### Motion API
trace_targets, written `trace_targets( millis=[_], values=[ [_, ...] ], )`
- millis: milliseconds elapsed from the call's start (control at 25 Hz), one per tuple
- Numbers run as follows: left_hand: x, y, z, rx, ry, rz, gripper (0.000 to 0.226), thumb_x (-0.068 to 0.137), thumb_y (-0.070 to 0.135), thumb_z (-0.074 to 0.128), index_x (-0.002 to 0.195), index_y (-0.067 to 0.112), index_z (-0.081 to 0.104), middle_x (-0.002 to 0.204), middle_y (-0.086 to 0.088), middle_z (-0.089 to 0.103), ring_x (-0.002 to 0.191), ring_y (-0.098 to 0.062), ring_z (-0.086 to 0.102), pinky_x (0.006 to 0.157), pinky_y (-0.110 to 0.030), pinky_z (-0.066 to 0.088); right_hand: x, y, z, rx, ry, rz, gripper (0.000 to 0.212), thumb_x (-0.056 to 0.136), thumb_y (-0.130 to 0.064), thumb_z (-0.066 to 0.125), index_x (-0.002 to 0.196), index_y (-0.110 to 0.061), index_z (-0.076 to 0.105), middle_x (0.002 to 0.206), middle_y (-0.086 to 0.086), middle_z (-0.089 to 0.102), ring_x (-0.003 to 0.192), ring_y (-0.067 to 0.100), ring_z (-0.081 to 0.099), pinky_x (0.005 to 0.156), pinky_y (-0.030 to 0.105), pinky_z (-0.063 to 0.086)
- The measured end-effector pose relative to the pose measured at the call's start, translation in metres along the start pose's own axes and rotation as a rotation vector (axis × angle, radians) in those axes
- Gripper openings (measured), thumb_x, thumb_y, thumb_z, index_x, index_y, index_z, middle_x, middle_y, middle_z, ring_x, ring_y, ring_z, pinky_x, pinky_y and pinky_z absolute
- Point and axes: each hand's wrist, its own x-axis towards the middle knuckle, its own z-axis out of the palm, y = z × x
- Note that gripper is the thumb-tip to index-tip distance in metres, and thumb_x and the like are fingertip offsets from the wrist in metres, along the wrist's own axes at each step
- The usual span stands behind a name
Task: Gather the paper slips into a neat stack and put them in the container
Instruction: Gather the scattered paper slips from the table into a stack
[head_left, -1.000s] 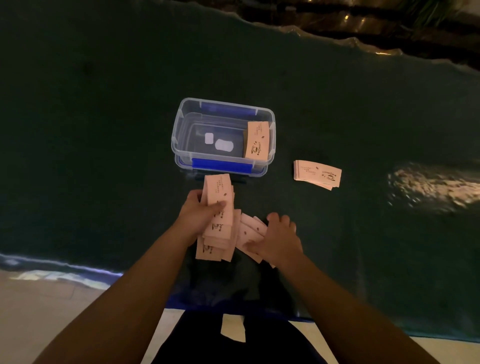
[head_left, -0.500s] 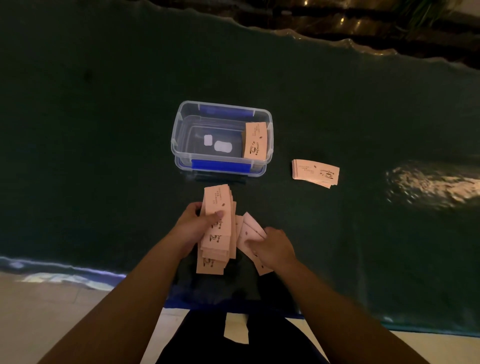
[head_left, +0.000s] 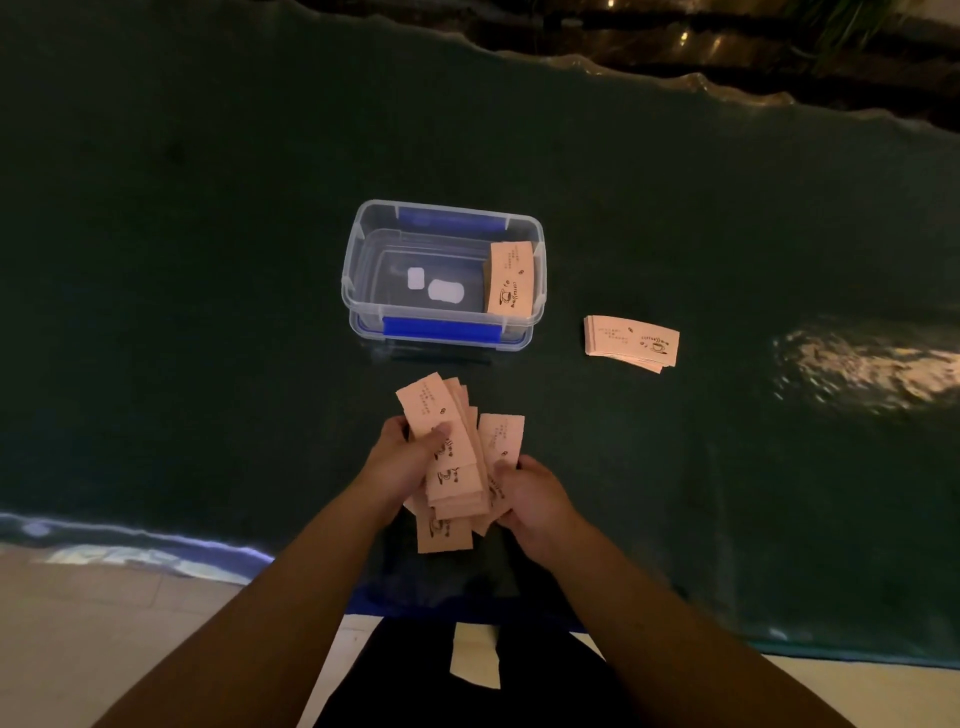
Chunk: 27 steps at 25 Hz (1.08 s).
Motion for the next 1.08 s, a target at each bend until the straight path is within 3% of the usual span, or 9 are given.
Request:
trace_targets(
  millis=[280,440,560,640,720,800,880,960,1080],
  values=[
    [-0.003,-0.009,0.018,0.163,0.072,0.066,0.059,0.096,0.042,0.067,0.146,0.027,0.04,0.129,-0.003,0.069,0.109,-0.026,0.073,0.091,-0.055,0.061,0.0,0.005,-0.009,0.252,0.056,-0.024,0.023,0.11,-0.016,0.048,0.115,-0.027,0.068,0.111,0.008,0.08,0.097,0.029,0.079,0.084,0.055,0.065],
    [-0.002,-0.009,0.023,0.163,0.109,0.042,0.056,0.098,0.042,0.065,0.145,0.025,0.04,0.126,-0.003,0.069,0.107,-0.026,0.072,0.086,-0.05,0.063,-0.004,0.0,-0.009,0.237,-0.015,0.0,0.033,0.106,-0.007,0.047,0.114,-0.028,0.071,0.096,0.005,0.084,0.091,0.029,0.08,0.07,0.048,0.067],
    [-0.004,-0.008,0.03,0.186,0.111,0.056,0.055,0.099,0.045,0.061,0.145,0.023,0.041,0.116,0.001,0.066,0.099,-0.022,0.07,0.068,-0.036,0.06,-0.006,0.003,-0.005,0.255,-0.074,0.001,0.039,0.106,-0.006,0.042,0.125,-0.025,0.069,0.109,0.01,0.083,0.105,0.032,0.077,0.082,0.051,0.064],
    [-0.005,-0.008,0.031,0.224,0.102,0.073,0.054,0.1,0.047,0.059,0.145,0.023,0.04,0.117,0.001,0.065,0.099,-0.022,0.069,0.065,-0.034,0.056,-0.007,0.004,0.001,0.219,-0.129,-0.018,0.032,0.107,-0.024,0.046,0.124,-0.023,0.074,0.113,0.012,0.081,0.105,0.033,0.077,0.088,0.052,0.062],
    [-0.005,-0.008,0.031,0.242,0.073,0.09,0.054,0.101,0.047,0.056,0.146,0.022,0.038,0.125,-0.003,0.066,0.102,-0.023,0.068,0.07,-0.036,0.058,-0.01,0.0,0.008,0.068,-0.15,-0.046,0.033,0.1,-0.044,0.061,0.125,-0.025,0.072,0.117,0.012,0.08,0.103,0.031,0.078,0.091,0.052,0.061],
    [-0.004,-0.012,0.031,0.208,0.024,0.095,0.049,0.103,0.047,0.051,0.143,0.021,0.037,0.13,-0.005,0.063,0.106,-0.024,0.068,0.082,-0.044,0.061,-0.007,-0.002,0.013,-0.082,-0.138,-0.079,0.056,0.089,-0.048,0.077,0.137,-0.026,0.057,0.123,0.008,0.076,0.104,0.028,0.078,0.093,0.052,0.062],
    [-0.005,-0.016,0.032,0.12,-0.027,0.099,0.045,0.105,0.044,0.045,0.141,0.019,0.037,0.128,-0.007,0.062,0.106,-0.024,0.068,0.085,-0.046,0.061,-0.006,-0.004,0.015,-0.145,-0.198,-0.127,0.066,0.086,-0.05,0.082,0.14,-0.03,0.049,0.123,0.0,0.075,0.101,0.018,0.078,0.085,0.04,0.065],
    [-0.004,-0.02,0.031,-0.036,-0.065,0.1,0.043,0.108,0.033,0.045,0.146,0.016,0.037,0.132,-0.009,0.063,0.107,-0.023,0.068,0.081,-0.039,0.059,-0.006,-0.007,0.011,-0.163,-0.228,-0.161,0.06,0.087,-0.046,0.082,0.136,-0.035,0.049,0.119,-0.006,0.075,0.093,0.008,0.078,0.072,0.028,0.064],
    [-0.002,-0.022,0.025,-0.204,-0.077,0.073,0.065,0.105,0.02,0.056,0.161,0.019,0.023,0.147,-0.013,0.058,0.118,-0.028,0.066,0.094,-0.046,0.058,0.001,-0.009,0.003,-0.116,-0.229,-0.142,0.053,0.088,-0.028,0.084,0.131,-0.031,0.054,0.116,-0.001,0.078,0.09,0.012,0.08,0.065,0.027,0.063]
  ],
)
